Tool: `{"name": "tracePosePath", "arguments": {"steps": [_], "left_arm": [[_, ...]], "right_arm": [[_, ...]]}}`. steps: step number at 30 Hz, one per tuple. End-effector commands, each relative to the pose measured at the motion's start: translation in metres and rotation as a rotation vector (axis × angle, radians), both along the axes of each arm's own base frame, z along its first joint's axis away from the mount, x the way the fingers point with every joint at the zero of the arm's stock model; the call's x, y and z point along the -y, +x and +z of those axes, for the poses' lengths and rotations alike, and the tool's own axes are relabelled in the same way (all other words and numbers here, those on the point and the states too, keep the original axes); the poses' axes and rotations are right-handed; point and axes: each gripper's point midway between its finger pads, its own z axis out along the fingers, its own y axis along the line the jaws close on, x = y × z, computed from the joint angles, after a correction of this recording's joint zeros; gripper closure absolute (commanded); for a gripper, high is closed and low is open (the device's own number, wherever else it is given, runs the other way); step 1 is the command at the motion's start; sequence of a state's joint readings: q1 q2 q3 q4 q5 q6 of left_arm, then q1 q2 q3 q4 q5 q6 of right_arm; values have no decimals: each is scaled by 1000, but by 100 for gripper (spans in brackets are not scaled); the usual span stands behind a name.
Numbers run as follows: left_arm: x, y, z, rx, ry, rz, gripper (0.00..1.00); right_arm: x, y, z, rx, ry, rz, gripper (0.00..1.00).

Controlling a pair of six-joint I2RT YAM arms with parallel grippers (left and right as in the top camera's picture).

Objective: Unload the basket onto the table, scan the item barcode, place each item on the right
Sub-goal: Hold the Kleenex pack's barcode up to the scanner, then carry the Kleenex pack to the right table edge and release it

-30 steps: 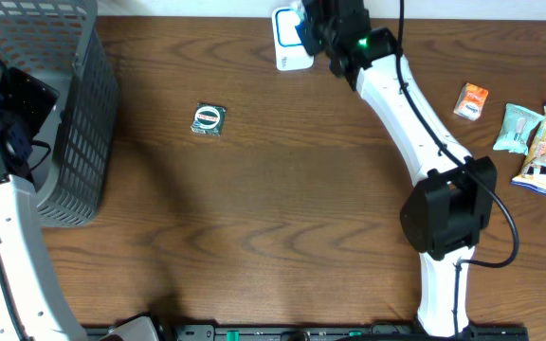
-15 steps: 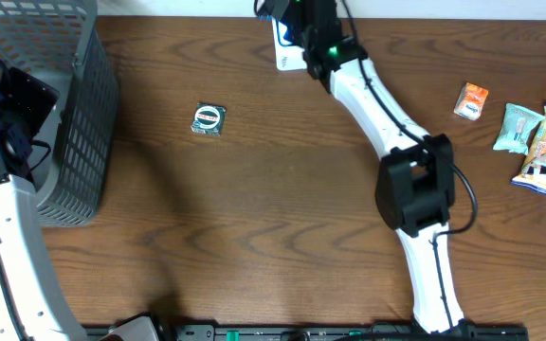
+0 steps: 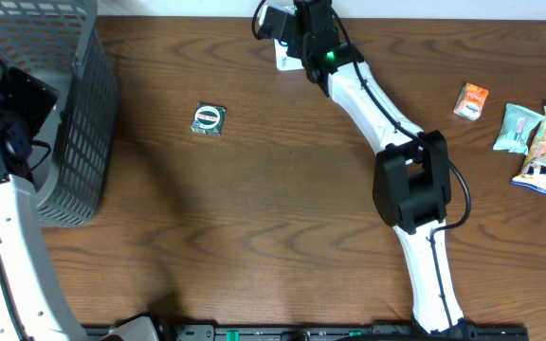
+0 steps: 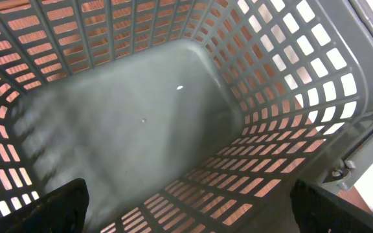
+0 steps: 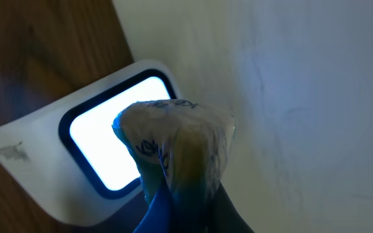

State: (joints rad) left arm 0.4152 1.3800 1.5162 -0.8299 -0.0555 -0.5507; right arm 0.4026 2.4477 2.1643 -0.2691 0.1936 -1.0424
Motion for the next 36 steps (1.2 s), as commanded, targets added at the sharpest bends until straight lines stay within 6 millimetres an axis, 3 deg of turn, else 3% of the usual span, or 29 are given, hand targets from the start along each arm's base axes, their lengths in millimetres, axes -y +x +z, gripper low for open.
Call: {"name": "tracePosePath", "arguments": {"steps": [1,5,10,14,18,20,23,29,32,36], "left_arm": [[-3,-1,2,4,5,13,3],[-3,-1,2,5,5,13,2],[-3,-1,2,5,5,13,3],[-3,-1,2,4,5,13,3],[-3,-1,2,4,5,13,2],[-3,-1,2,4,5,13,2],[-3,-1,2,4,5,13,2],[-3,-1,2,5,5,13,2],[-3,-1,2,4,5,13,2],[-3,-1,2,5,5,13,2]], "right_arm": [[1,-2,-2,-15,-4,18,99],[0,-2,0,-9,5,12,99],[25,8,32,67,42,-100,99],[81,17,71,134,147,-311,99],[173,12,87,166,213,-624,99],[214,2,78,131,226,-758,99],[271,-25,46,0,243,-939,99],[366,-84,5,-164,345,-1290,99],[392,-109,-10,-270,363,-1353,98],[399,-131,-27,-418,419,-1366,91]]}}
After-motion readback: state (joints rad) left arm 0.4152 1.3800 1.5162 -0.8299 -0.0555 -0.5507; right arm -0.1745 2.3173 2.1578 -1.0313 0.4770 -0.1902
